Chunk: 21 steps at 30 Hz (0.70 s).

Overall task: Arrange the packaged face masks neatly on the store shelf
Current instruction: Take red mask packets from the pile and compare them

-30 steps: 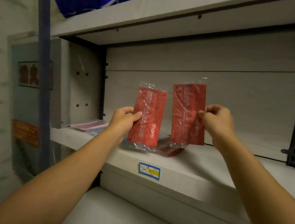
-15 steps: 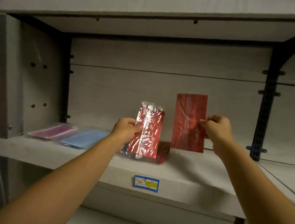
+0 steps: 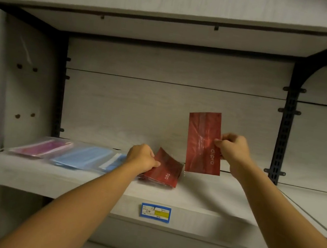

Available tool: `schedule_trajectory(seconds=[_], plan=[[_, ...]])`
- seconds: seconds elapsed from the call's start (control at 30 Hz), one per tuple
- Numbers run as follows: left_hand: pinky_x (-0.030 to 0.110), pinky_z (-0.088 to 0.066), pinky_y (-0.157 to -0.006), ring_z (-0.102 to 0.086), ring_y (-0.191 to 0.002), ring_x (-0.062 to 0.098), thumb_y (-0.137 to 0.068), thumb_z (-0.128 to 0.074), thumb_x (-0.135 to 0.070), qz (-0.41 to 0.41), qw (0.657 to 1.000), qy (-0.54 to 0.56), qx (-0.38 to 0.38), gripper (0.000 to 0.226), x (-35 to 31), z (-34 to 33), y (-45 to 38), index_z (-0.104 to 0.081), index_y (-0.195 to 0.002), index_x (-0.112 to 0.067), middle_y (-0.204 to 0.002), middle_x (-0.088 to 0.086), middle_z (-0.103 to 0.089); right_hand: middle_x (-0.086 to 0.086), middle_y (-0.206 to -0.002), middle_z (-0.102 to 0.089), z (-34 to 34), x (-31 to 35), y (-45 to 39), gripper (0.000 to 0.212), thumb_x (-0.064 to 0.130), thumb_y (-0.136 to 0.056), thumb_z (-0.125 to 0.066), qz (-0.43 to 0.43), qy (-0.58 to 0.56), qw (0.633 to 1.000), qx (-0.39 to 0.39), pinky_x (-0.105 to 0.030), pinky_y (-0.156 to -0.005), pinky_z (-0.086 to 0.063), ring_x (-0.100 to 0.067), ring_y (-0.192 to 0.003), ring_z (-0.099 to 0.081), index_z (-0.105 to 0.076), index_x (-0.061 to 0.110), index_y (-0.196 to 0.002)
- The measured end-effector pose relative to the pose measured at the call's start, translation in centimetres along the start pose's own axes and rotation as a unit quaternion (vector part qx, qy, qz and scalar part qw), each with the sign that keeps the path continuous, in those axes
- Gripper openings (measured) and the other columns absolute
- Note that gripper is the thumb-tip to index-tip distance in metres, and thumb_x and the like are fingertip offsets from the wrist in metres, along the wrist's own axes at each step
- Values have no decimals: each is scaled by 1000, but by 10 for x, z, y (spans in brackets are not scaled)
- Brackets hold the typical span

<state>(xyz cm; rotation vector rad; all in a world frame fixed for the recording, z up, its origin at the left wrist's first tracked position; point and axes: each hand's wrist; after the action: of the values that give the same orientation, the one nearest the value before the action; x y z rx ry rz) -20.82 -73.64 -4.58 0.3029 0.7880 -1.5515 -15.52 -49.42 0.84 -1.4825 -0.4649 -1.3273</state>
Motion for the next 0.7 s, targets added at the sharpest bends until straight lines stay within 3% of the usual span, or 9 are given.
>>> schedule_trajectory(seconds=[0.13,0.27,0.5,0.6,0.7], plan=[[39,-53,-93,-60,-110,28,-74,-81,-55,-10,995,-103,-5,49,3,-5,-4,-76,-105,-17,-116,7,-70,-15,-85,-69,-5,0,0,10,4,-95,-62,-1,-3,1000,2,-51,-84,-59,-33,-85,-69,-63,8,-86],[40,-47,-96,-44,-124,33,-88,-68,-56,-24,989,-145,-32,50,5,-4,-4,-71,-113,-12,-133,14,-49,-18,-90,-71,-12,0,0,6,6,-95,-64,-5,7,1000,9,-50,-83,-60,-34,-89,-71,-65,6,-89],[42,-54,-93,-59,-115,34,-95,-59,-47,-90,982,-159,-52,38,21,37,-5,-75,-106,-15,-125,13,-62,-17,-89,-70,-40,11,3,6,0,-91,-68,-53,-52,997,7,-34,-63,-59,-26,-76,-72,-63,2,-93],[38,-52,-92,-58,-115,34,-98,-56,-41,-114,973,-197,-48,34,34,53,0,-73,-108,-13,-126,14,-58,-19,-87,-70,-61,6,8,12,-4,-88,-70,-97,-75,992,20,-38,-61,-60,-28,-71,-72,-60,3,-86],[36,-49,-97,-56,-121,30,-99,-55,-41,-127,967,-217,-45,35,50,61,3,-66,-122,-17,-132,9,-55,-23,-89,-71,-81,-6,12,8,-3,-87,-71,-131,-37,990,29,-42,-62,-63,-34,-71,-73,-63,-3,-85]])
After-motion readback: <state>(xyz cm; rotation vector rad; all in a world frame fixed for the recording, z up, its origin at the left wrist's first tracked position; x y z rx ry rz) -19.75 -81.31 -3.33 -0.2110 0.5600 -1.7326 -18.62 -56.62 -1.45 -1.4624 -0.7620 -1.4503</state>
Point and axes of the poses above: each hand's wrist, its own y-axis away from the middle knuckle, its own z-axis out of the back of the hand, x = y × z
